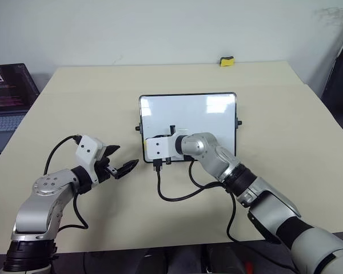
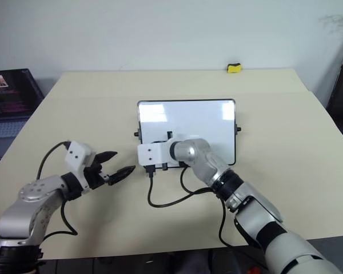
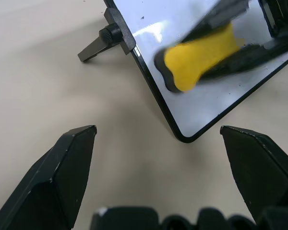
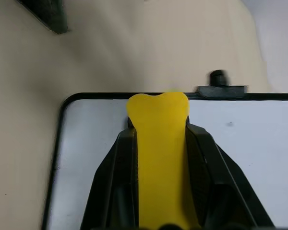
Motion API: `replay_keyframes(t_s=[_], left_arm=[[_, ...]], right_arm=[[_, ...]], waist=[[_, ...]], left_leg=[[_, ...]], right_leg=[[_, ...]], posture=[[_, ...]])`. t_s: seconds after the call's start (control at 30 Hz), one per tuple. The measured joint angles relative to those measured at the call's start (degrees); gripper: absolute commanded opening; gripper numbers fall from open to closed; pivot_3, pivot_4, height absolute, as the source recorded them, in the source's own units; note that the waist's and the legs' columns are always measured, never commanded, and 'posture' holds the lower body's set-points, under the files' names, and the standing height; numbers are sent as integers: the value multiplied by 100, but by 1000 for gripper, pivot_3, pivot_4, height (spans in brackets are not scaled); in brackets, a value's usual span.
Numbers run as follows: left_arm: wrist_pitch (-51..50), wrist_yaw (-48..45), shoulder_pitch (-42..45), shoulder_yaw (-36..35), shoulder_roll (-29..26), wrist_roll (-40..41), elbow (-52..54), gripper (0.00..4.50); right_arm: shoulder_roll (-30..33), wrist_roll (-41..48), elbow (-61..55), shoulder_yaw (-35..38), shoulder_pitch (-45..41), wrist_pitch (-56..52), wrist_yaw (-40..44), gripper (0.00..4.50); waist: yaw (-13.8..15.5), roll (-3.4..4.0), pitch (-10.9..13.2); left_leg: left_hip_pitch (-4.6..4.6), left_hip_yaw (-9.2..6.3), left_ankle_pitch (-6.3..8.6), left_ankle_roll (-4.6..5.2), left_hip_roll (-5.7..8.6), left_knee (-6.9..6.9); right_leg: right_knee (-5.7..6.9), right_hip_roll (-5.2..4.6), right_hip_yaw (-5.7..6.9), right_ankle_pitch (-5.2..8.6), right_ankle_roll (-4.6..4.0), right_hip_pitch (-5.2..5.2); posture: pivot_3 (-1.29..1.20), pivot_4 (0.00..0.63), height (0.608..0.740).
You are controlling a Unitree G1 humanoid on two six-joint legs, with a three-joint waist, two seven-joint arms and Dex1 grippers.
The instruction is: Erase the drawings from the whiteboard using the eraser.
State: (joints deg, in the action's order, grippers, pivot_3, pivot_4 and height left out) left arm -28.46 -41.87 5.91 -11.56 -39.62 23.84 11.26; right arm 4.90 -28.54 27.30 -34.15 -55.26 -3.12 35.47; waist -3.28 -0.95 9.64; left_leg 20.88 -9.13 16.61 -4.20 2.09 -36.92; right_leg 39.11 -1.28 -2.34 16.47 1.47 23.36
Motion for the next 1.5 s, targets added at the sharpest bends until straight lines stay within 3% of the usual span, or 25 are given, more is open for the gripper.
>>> replay_keyframes(t_s=[0.2, 0.6, 0.97, 1.33, 1.5], left_arm=[[0, -3, 3, 3, 39, -1, -1, 4500], [0, -11, 47, 14, 57, -2, -1, 4500], [0, -23, 60, 15, 57, -2, -5, 4500], [0, -27, 114, 103, 62, -1, -10, 4500], [0, -25, 114, 103, 63, -1, -10, 4500]], right_arm=[[-20, -1, 73, 363, -297, 16, -589, 994], [285, -1, -289, 4, 155, -60, 333, 994], [642, 21, -361, 175, 18, -74, 159, 994], [493, 27, -86, 381, -165, 33, -590, 994], [133, 51, 225, 397, -280, 75, -756, 994]], waist=[[-2, 0, 0], [8, -1, -1], [104, -3, -2], [88, -3, -2], [27, -3, -2]], left_leg=[[1, 2, 1, 0, 0, 4], [0, 1, 2, 3, 1, -1], [-5, -6, 0, 4, 3, -4], [-4, -2, -2, 1, 0, -3], [-3, 1, -5, -5, -1, 1]], right_leg=[[-8, 0, -2, 0, 0, 1], [-4, -1, 1, 0, 0, -4], [0, -1, 7, -8, -1, -12], [0, 1, 5, -9, -2, -8], [-6, 2, 3, -9, -2, -6]], posture=[[0, 150, 740], [0, 150, 740], [0, 150, 740], [0, 150, 740], [0, 150, 740]])
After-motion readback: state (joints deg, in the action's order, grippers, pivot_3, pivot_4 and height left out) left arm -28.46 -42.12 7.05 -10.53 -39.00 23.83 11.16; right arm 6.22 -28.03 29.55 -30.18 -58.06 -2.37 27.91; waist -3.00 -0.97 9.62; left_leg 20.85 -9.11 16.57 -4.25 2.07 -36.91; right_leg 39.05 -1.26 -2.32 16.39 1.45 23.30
